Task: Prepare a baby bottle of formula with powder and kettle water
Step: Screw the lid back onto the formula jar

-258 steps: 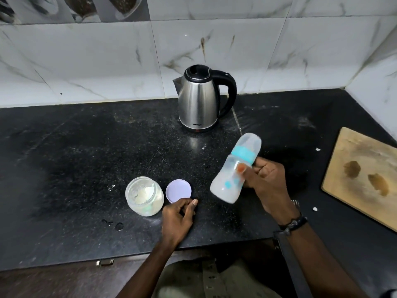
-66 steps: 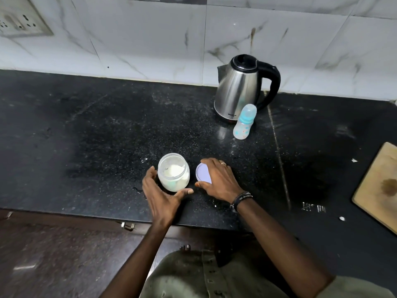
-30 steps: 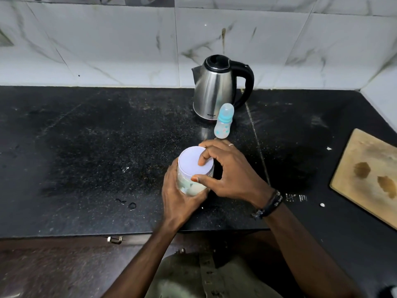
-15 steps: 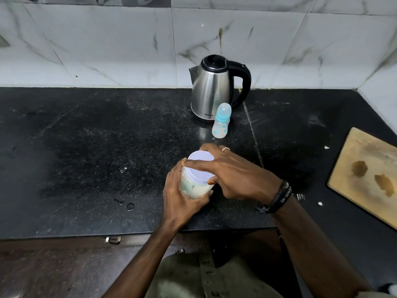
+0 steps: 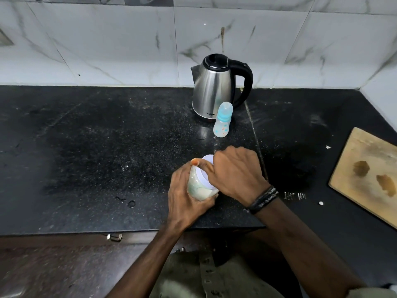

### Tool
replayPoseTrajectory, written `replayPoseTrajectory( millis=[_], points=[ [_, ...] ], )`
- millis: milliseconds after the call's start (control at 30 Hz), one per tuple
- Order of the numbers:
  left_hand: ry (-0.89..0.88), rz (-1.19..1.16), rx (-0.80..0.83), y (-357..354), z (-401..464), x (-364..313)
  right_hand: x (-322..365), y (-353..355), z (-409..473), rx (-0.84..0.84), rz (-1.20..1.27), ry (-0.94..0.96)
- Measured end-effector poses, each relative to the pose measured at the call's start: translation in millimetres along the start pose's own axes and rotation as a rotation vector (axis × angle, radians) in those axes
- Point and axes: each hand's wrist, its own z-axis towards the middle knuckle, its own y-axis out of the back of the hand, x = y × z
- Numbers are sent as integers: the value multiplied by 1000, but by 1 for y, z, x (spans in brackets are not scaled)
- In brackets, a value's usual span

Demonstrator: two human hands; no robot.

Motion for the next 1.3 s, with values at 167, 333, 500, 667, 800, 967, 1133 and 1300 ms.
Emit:
replayPoseTrajectory(
  millis=[167,333,500,667,800,967,1133,1300],
  points=[
    [13,2,3,2,-1,0,-9,2,-1,65,53,-45],
    [44,5,-21,2,3,-3,-24,10,5,231,192,143],
    [74,-28,-23,1,3,2,-20,5,7,313,201,257],
    [49,3,-34,1,0,2,-7,6,4,67,111,116],
    [15,14,-51,0,-1,-6,2,4,-2,-54,68,-36],
    [41,33,-79,2,1,1,-10,8,-2,2,86,-53],
    [30,8,-60,6,6,-3,-22,19,5,324,262,171],
    [21,-7,-42,5,4,-5,-16,13,6,254,190,259]
  ],
)
